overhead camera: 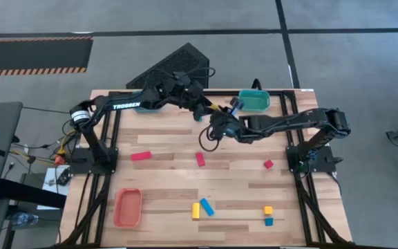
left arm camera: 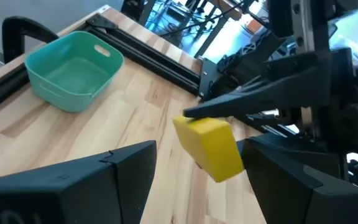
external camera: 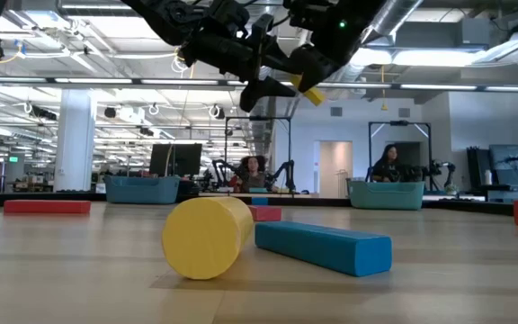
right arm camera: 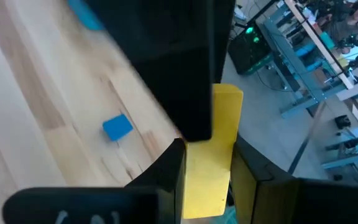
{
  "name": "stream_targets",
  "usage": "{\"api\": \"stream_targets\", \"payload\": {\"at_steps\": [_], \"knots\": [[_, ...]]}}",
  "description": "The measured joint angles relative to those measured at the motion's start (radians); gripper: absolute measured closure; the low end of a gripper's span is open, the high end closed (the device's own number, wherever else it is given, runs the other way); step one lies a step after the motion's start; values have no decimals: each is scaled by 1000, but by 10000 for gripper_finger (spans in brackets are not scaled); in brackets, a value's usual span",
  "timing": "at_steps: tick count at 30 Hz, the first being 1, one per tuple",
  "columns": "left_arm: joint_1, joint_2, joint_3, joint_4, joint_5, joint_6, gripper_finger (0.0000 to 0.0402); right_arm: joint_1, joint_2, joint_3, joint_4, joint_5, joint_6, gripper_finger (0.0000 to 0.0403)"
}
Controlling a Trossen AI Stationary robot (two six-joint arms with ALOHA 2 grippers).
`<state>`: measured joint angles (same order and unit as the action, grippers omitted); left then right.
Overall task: Sort & place blocks by color
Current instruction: Put the top yellow block into the blue bin
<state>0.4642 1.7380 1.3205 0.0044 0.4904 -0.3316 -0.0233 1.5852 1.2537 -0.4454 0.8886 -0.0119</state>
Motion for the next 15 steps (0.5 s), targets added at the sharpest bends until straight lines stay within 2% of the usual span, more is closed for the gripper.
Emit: {"api": "stream_targets", "payload": {"at_steps": [5, 8, 10, 15], "knots": [[28, -37, 0, -59, 1, 3, 172, -25, 0, 0, 74, -28, 17, 308], [64, -102, 0, -135, -21, 55, 172, -47, 7, 0, 143, -65, 46, 308], [87, -163, 0, -197, -73, 107, 172, -62, 26, 1, 196, -100, 62, 308], [146, -337, 0, -343, -282, 234, 172, -91, 97, 0, 372, -242, 64, 308]]}}
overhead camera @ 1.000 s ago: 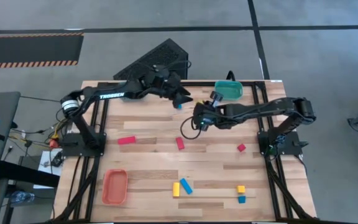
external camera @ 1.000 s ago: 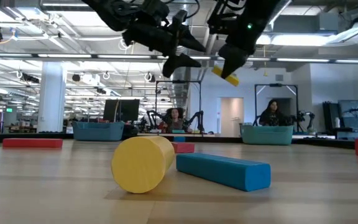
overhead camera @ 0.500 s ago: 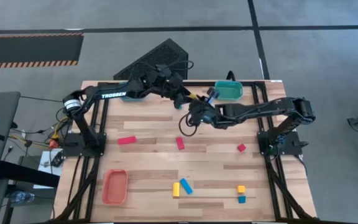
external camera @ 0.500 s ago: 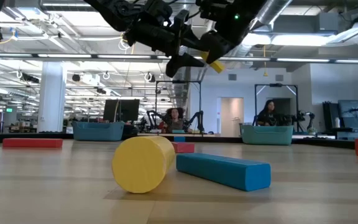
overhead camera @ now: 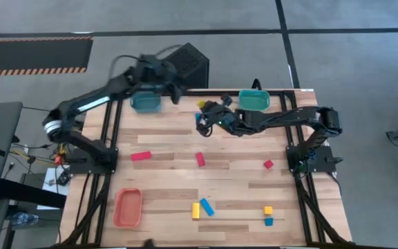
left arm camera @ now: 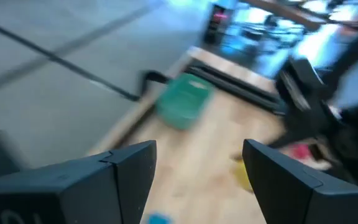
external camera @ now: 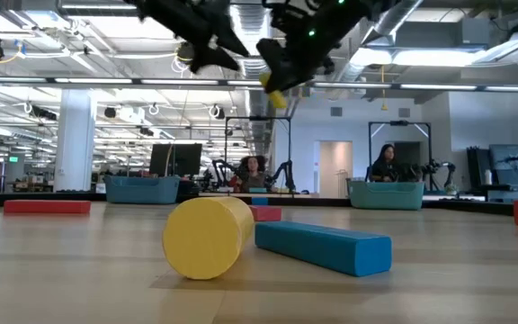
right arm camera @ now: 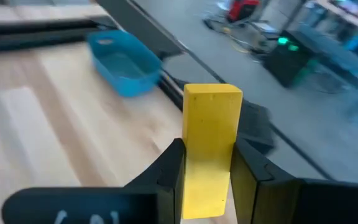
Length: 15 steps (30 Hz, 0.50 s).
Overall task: Sort & place blocks by color
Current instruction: Put the top yellow block into the blue bin
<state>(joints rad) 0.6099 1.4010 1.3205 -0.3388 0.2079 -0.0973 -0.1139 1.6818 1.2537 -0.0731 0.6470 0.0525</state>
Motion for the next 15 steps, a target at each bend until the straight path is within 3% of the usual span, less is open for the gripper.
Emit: {"api": "stream_targets", "payload": {"at_steps": [4, 10, 15], "knots": [[38, -120, 2, -85, -87, 53, 172, -8, 89, 44, 89, -93, 0, 308], [72, -242, 2, -181, -188, 91, 172, -24, 260, 262, 71, -186, 0, 307], [96, -288, 1, -249, -202, 89, 172, -50, 410, 466, 62, -250, 8, 307]]}}
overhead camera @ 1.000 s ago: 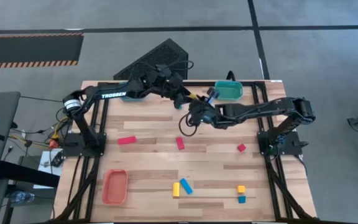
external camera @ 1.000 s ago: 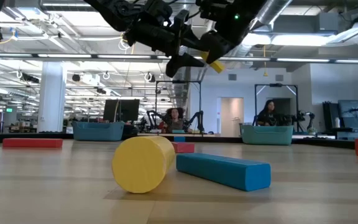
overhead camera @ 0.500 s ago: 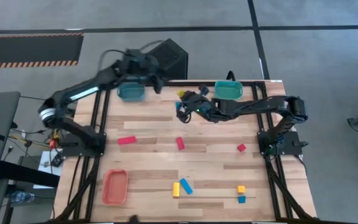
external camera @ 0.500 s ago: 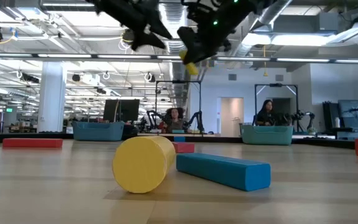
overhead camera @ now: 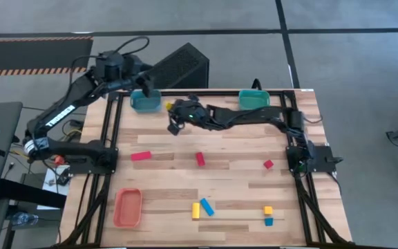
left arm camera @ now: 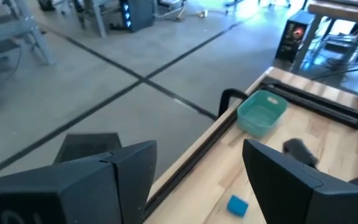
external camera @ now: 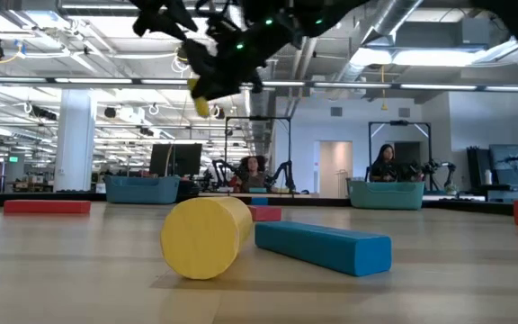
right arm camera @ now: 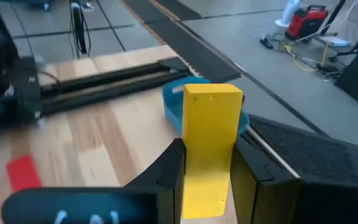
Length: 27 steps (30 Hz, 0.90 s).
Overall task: Sort & place blocks by color
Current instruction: Put the top yellow block into the blue bin
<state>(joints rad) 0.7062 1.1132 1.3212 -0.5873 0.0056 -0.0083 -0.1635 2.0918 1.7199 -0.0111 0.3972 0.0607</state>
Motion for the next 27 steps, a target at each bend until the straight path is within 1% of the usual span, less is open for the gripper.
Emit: {"api": "stream_targets", "payload": {"at_steps": [3, 5, 11, 13, 17, 18, 20, 24, 27], "knots": [[9, -18, 0, -55, -8, -14, 172, -21, 82, 107, -26, -27, 53, 307], [12, -20, 0, -97, -23, -14, 172, -38, 131, 167, -30, -70, 90, 307], [20, -22, -1, -194, -50, -11, 172, -94, 284, 373, -9, -241, 116, 307], [20, -22, -1, -201, -72, -4, 172, -112, 343, 453, 4, -305, 122, 306], [20, -22, -1, -217, -115, 4, 172, -144, 466, 625, 5, -394, 182, 305], [20, -22, -1, -218, -122, 4, 172, -151, 484, 639, 10, -403, 200, 305], [20, -22, -1, -220, -127, 5, 172, -161, 497, 617, 67, -402, 234, 305], [20, -22, -1, -244, -136, 12, 172, -184, 516, 615, 49, -404, 325, 304], [20, -22, -1, -252, -153, 13, 172, -203, 516, 616, 21, -422, 332, 297]]}}
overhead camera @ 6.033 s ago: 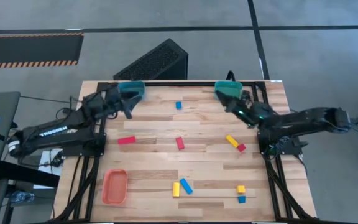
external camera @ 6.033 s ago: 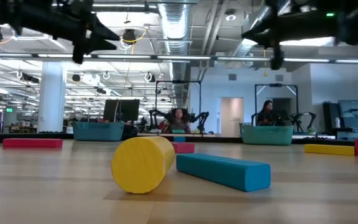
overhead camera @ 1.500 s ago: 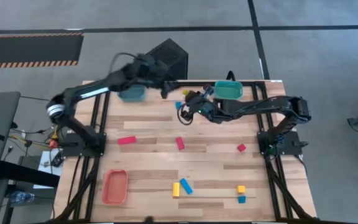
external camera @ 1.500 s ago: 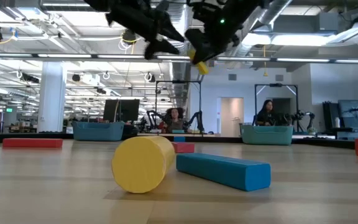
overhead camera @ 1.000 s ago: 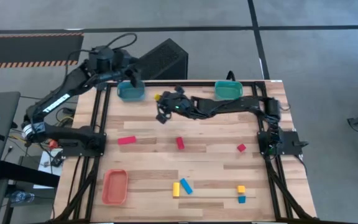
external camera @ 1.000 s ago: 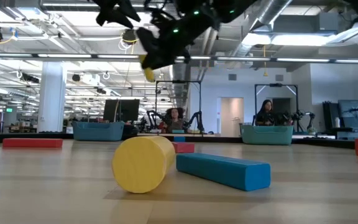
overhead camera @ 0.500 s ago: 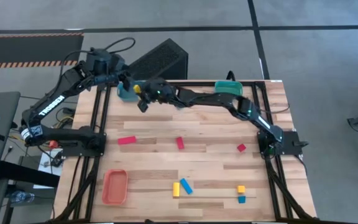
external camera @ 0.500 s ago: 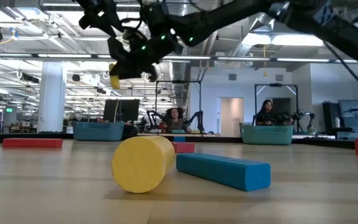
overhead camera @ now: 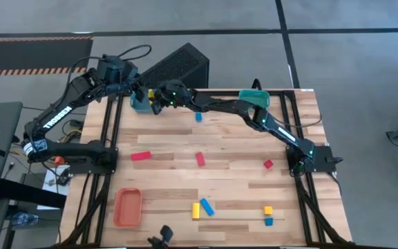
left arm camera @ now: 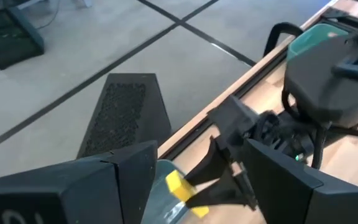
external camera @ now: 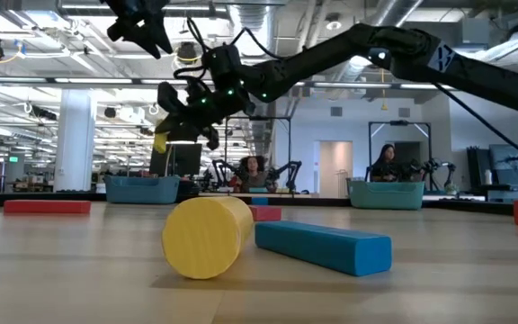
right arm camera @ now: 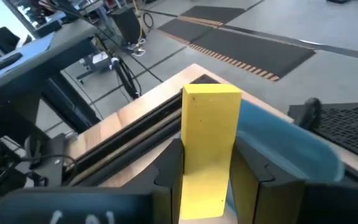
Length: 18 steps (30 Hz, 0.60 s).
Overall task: Sort & place blocks by color
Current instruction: Put the top yellow block into the blue bin
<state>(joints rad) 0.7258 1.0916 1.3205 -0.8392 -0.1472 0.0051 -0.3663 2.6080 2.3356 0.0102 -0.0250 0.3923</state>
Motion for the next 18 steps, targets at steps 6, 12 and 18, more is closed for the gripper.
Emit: {"api": "stream_targets", "payload": {"at_steps": [6, 12, 18], "knots": [[0, 1, 0, 1, -34, -8, 172, -40, 0, 0, 29, 0, 7, 283], [0, 2, 0, 6, -65, -29, 172, -80, 0, 1, 56, -36, 10, 284], [0, 2, 0, 27, -78, -62, 172, -90, 27, 2, 80, -120, 88, 284]]}}
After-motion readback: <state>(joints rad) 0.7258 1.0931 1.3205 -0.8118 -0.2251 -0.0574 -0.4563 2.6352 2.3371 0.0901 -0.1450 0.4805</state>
